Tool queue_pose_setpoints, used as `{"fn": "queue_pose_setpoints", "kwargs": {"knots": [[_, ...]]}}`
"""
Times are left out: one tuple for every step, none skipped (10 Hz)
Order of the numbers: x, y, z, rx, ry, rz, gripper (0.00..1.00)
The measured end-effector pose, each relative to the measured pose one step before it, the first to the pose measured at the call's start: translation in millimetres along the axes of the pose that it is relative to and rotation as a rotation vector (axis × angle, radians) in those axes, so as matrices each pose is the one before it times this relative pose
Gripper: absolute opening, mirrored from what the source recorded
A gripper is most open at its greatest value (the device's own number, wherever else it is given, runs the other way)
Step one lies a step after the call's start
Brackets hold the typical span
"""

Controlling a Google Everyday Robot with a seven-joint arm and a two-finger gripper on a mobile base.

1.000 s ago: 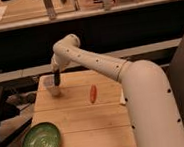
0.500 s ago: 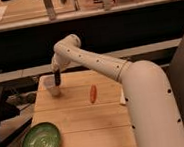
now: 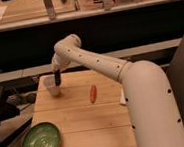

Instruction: Place the eraser in the ceramic cup

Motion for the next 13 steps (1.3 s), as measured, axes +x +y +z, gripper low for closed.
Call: {"fn": "queue_pose_setpoints", "kwargs": {"knots": [[0.05, -0.02, 0.06, 0.00095, 0.00081, -0.00285, 0.0], [0.28, -0.38, 0.09, 0.0009, 0.00279, -0.00176, 0.0], [2.46, -3.44, -1.75, 0.00687, 0.00748, -0.02262, 0.0], [5.25, -4.12, -3.4, 0.00837, 0.00819, -0.03903, 0.0], [5.03, -3.12, -1.54, 0.00818, 0.00542, -0.0298, 0.0], [5.56, -5.18, 1.66, 0.01047, 0.00247, -0.03876, 0.0], [6.39, -6.09, 2.22, 0.01373, 0.00139, -0.03726, 0.0], [6.31, -5.57, 2.76, 0.01359, 0.00138, -0.04073, 0.0], [4.86, -3.08, 2.34, 0.01039, 0.00493, -0.0386, 0.0], [6.07, -3.44, 3.64, 0.01018, 0.00952, -0.06048, 0.0], [5.57, -7.93, 6.84, 0.015, 0.01129, -0.06619, 0.0], [3.9, -6.93, 6.83, 0.0125, 0.01203, -0.04931, 0.0], [2.03, -4.16, 5.46, 0.00844, 0.01013, -0.03561, 0.0]]}}
